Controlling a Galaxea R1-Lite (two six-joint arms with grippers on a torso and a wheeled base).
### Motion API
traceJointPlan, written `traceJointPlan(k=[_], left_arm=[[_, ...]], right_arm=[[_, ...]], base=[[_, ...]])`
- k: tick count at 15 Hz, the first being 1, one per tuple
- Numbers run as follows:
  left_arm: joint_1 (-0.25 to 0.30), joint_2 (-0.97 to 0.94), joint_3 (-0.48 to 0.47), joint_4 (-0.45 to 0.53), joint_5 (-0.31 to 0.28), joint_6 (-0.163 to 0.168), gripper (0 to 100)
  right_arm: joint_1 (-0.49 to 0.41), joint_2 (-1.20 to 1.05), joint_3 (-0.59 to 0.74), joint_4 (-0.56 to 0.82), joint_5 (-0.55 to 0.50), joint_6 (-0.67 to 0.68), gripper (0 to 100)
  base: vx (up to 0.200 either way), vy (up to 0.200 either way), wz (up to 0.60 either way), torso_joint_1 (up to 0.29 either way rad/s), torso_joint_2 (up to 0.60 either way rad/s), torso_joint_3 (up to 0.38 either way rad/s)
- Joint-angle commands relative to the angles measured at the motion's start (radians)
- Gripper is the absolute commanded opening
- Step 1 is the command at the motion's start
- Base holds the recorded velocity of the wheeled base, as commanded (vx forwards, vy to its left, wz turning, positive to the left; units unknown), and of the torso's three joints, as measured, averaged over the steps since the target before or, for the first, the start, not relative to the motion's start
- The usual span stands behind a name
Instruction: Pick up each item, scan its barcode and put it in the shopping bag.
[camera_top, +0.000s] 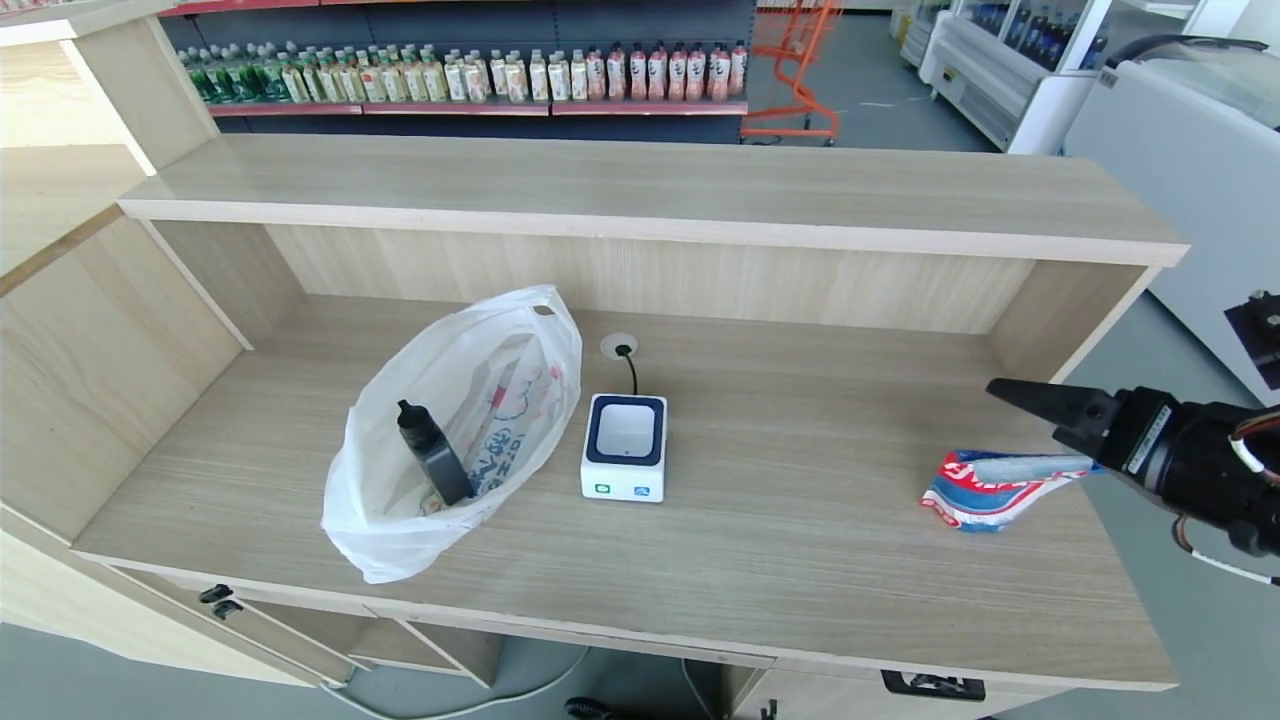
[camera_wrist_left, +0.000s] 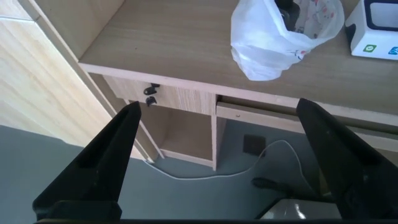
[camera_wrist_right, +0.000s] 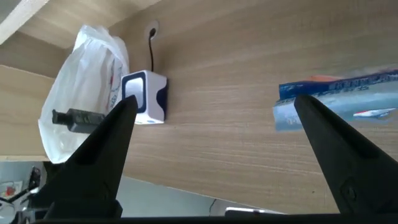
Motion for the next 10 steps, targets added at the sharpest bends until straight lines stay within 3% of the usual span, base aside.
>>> traceJointPlan(k=[1, 4, 6, 8, 10], left_arm=[[-0.002, 0.0, 0.0, 0.0, 0.0, 0.0, 100], [-0.002, 0.0, 0.0, 0.0, 0.0, 0.0, 100], [-0.002, 0.0, 0.0, 0.0, 0.0, 0.0, 100], [-0.002, 0.0, 0.0, 0.0, 0.0, 0.0, 100], [-0.002, 0.0, 0.0, 0.0, 0.0, 0.0, 100]], right_arm=[[-0.032, -0.012, -0.033, 0.022, 0.001, 0.054, 100], [-0.039, -0.009, -0.076, 0.102, -0.097, 0.15, 100], [-0.051, 0.004, -0.157, 0.254, -0.169, 0.265, 100], [-0.114, 0.05, -0.206, 0.361, -0.246, 0.33, 100], [-0.164, 0.111, -0.205, 0.375, -0.275, 0.351, 100]], base=[[0.0, 0.0, 0.0, 0.0, 0.0, 0.0], [0.0, 0.0, 0.0, 0.0, 0.0, 0.0], [0.0, 0.0, 0.0, 0.0, 0.0, 0.0], [0.0, 0.0, 0.0, 0.0, 0.0, 0.0], [0.0, 0.0, 0.0, 0.0, 0.0, 0.0]])
